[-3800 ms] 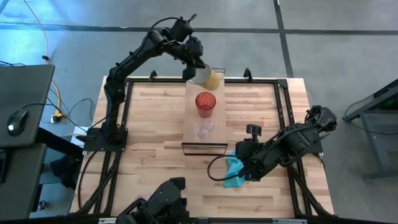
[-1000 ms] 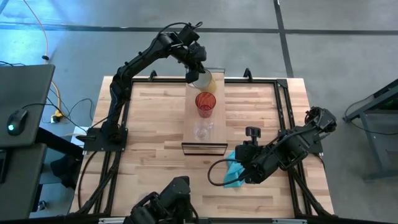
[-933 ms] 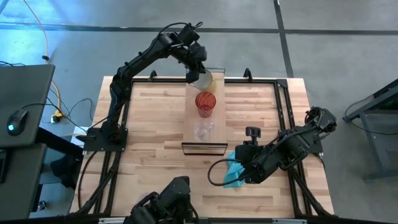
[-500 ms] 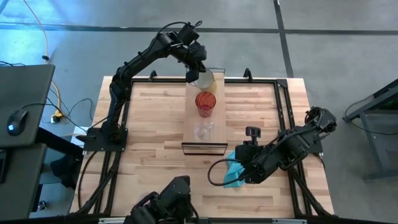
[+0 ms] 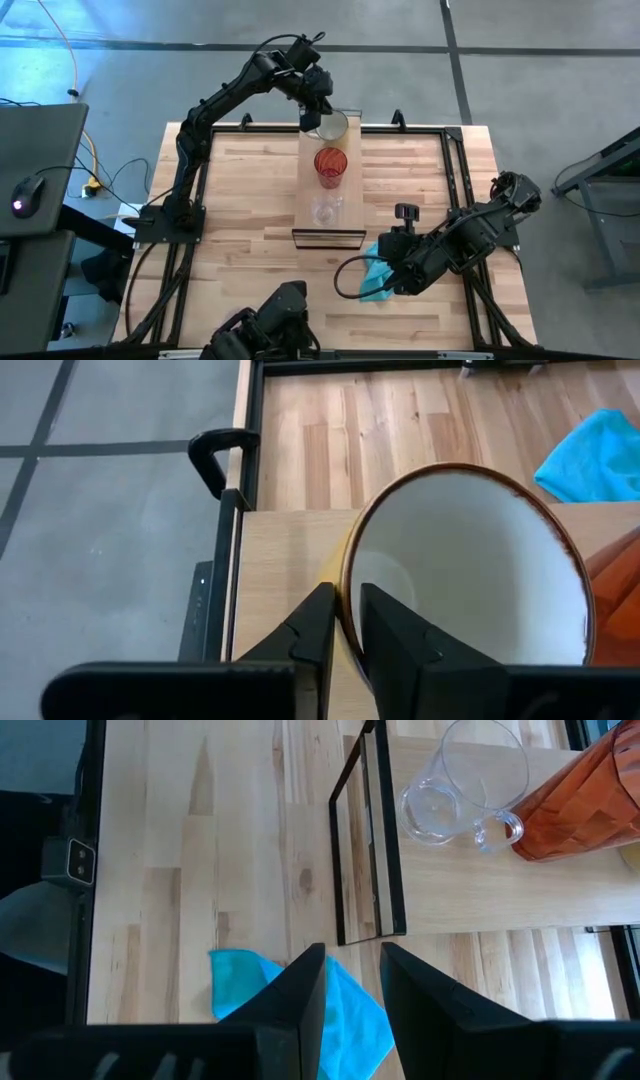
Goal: Stack small to large cups/mugs on shelf
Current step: Put the yellow mug on the shelf
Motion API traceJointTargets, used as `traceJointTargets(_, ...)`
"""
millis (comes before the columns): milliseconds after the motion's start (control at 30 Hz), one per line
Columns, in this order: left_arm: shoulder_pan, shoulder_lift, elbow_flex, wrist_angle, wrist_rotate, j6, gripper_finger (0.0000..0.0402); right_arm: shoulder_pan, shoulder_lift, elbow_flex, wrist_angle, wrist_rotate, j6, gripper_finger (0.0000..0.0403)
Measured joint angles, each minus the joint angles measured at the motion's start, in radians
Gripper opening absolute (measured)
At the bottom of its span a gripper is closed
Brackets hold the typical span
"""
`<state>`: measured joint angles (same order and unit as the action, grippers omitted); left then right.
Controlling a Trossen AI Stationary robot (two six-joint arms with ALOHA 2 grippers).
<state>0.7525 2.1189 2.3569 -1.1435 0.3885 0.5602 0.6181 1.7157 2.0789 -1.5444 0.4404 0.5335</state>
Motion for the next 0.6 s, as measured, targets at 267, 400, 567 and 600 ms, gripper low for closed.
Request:
traceJointTargets(267,0.0,0.0,0.0,0.017,-0.003,-0.005,0.0056,0.0,0.0,0.0,0.0,0.0,0.0,0.0092)
traceJointTargets(400,0.0,0.0,0.0,0.018,-0.003,-0.007,0.0062,0.012,0.0,0.0,0.0,0.0,0.001,0.0092)
traceJointTargets(567,0.0,0.001,0.0,0.018,-0.003,-0.007,0.0059,0.033,0.0,0.0,0.0,0.02,0.008,0.0092)
traceJointTargets(600,0.0,0.002,0.0,0.018,-0.005,-0.007,0.0058,0.036,0.0,0.0,0.0,0.02,0.008,0.0092)
